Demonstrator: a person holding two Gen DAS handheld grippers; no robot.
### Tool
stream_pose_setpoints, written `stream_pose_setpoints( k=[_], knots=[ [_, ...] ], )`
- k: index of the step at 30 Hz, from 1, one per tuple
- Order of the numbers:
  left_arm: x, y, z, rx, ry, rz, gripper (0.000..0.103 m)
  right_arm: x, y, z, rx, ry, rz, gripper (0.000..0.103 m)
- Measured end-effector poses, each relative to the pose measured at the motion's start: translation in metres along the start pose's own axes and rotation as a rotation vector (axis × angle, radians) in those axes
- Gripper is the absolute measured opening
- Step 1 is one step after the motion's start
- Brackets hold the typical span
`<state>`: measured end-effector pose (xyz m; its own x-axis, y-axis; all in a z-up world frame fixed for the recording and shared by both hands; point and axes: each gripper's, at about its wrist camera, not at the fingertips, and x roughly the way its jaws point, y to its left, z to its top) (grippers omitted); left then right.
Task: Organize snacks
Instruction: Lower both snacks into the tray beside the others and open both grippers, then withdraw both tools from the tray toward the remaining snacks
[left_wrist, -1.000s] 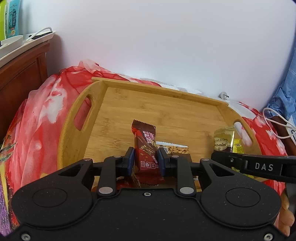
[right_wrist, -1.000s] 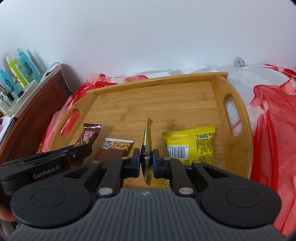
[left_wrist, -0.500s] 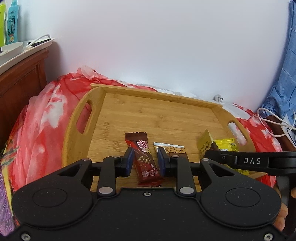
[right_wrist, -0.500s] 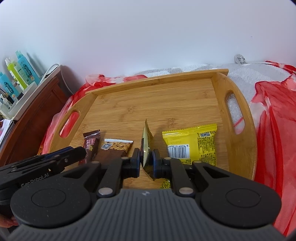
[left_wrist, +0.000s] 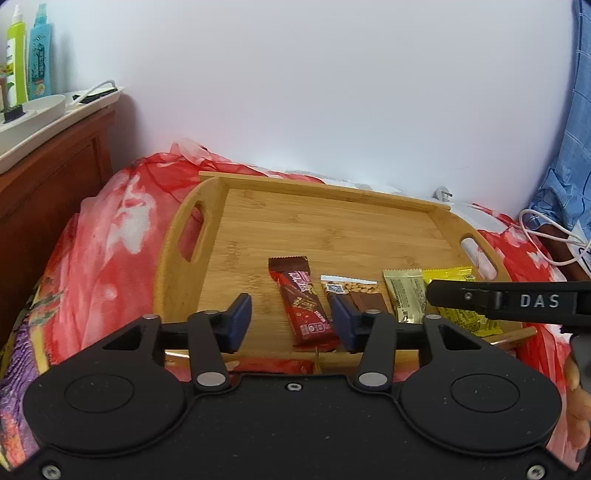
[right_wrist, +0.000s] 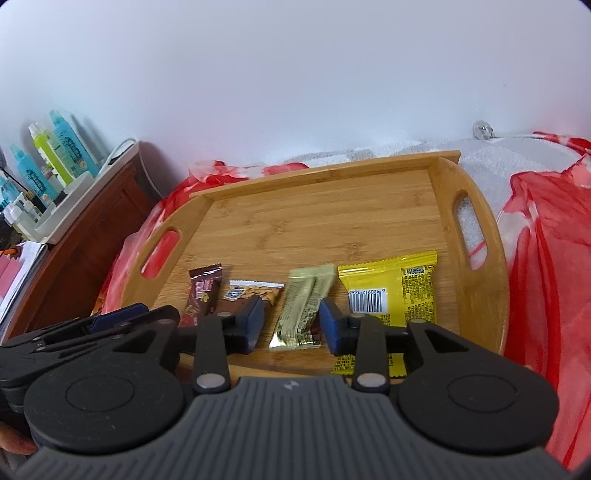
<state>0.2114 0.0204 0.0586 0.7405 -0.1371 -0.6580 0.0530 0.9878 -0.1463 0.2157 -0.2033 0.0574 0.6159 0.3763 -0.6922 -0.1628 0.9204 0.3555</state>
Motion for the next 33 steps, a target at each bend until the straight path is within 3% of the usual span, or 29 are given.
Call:
stream_pose_setpoints(
  k=[9, 15, 25, 29, 33],
  knots=[
    [-0.024, -0.005, -0.013, 0.056, -0.024, 0.019, 0.070, -0.026, 0.011, -0.013, -0.074, -0.041, -0.006, 0.060],
    [-0.045, -0.005, -0.025, 0.079, -0.051, 0.027, 0.084, -0.047, 0.021, -0.027, -0.142, -0.083, -0.014, 0.068],
    [-0.090, 0.005, -0.059, 0.079, -0.122, 0.046, 0.091, -0.082, 0.020, -0.070, -0.204, -0.159, -0.054, 0.080],
    [-0.102, 0.005, -0.074, 0.103, -0.160, 0.089, 0.092, -0.091, 0.017, -0.086, -0.216, -0.193, -0.081, 0.086],
    [-0.115, 0.008, -0.090, 0.088, -0.230, 0.102, 0.097, -0.099, 0.012, -0.103, -0.218, -0.286, -0.153, 0.086]
  ],
)
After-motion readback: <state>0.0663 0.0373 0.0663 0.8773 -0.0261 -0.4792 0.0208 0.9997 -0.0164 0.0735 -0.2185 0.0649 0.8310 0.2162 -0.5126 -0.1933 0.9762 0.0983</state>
